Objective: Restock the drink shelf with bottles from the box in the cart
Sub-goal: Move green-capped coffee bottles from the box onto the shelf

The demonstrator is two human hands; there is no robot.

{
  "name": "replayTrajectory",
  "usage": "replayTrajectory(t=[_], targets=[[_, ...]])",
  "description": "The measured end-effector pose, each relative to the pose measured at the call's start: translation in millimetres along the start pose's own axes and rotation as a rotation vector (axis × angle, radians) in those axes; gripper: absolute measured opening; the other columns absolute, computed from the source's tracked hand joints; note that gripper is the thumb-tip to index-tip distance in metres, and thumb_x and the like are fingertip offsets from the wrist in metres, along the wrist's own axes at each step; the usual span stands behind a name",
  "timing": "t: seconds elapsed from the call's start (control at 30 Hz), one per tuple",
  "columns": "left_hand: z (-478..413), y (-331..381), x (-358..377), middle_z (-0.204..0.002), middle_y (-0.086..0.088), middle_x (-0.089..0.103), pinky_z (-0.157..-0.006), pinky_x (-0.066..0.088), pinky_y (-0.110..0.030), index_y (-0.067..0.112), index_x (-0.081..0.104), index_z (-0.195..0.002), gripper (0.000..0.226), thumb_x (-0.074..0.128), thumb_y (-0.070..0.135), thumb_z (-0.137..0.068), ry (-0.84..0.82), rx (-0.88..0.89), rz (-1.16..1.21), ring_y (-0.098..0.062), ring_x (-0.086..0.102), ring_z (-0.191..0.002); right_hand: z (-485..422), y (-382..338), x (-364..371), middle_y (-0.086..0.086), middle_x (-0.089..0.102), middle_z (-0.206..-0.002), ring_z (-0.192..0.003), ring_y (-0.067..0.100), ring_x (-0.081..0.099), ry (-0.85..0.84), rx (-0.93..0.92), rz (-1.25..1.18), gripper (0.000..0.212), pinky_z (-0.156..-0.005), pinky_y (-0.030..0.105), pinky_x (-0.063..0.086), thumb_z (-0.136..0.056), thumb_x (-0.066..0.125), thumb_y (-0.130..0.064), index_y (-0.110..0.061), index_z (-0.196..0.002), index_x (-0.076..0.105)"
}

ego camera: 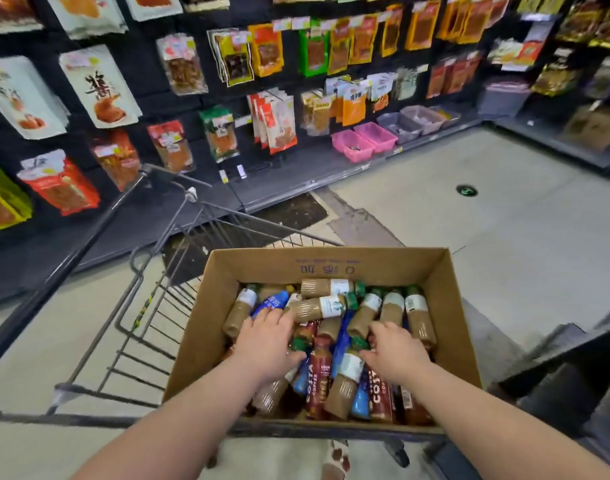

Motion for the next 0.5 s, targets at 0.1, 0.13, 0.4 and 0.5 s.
replayTrajectory(t=[0.1, 0.13, 0.4, 0.5], targets=[[-30, -17, -6, -0.147, -0.001, 0.032, -0.111, 0.025, -0.044, 0.023, 0.024, -0.143, 0.077, 0.049, 0.062, -0.082, -0.042, -0.031, -0.038, -0.024, 0.025, -0.138, -38, -8, 2, 0.005, 0.049, -0.131, -0.120, 0.028, 0.047, -0.046, 0.001, -0.050, 0.054, -0.094, 0.040, 0.043, -0.087, 0.052, -0.049, -0.021, -0.132, 0.040], [-41, -23, -7, -0.148, -0.001, 0.032, -0.111, 0.024, -0.044, 0.023, 0.024, -0.144, 0.077, 0.049, 0.062, -0.082, -0.055, -0.042, -0.051, -0.023, 0.025, -0.138, -50, -9, 4, 0.006, 0.049, -0.131, -0.120, 0.029, 0.047, -0.066, 0.003, -0.070, 0.055, -0.095, 0.040, 0.043, -0.087, 0.052, -0.049, -0.020, -0.132, 0.040], [-105, -27, 14, -0.150, -0.004, 0.030, -0.113, 0.025, -0.045, 0.020, 0.022, -0.146, 0.079, 0.050, 0.060, -0.084, -0.176, -0.047, -0.023, -0.025, 0.025, -0.139, -106, 12, 46, 0.007, 0.045, -0.135, -0.121, 0.029, 0.048, -0.287, 0.101, -0.145, 0.056, -0.095, 0.041, 0.045, -0.089, 0.052, -0.047, -0.020, -0.136, 0.038], [-119, -21, 31, -0.150, -0.003, 0.030, -0.113, 0.023, -0.044, 0.020, 0.022, -0.146, 0.078, 0.051, 0.058, -0.084, -0.223, -0.024, -0.002, -0.024, 0.025, -0.139, -109, 14, 68, 0.009, 0.044, -0.134, -0.121, 0.030, 0.046, -0.359, 0.128, -0.163, 0.054, -0.097, 0.041, 0.043, -0.091, 0.049, -0.043, -0.016, -0.135, 0.037]])
Point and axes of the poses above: each hand's wrist, its own z-axis away from the middle knuckle, its own x-axis out of the palm, y = z × x, the point moved 4 cm from there along -z, towards the middle knuckle
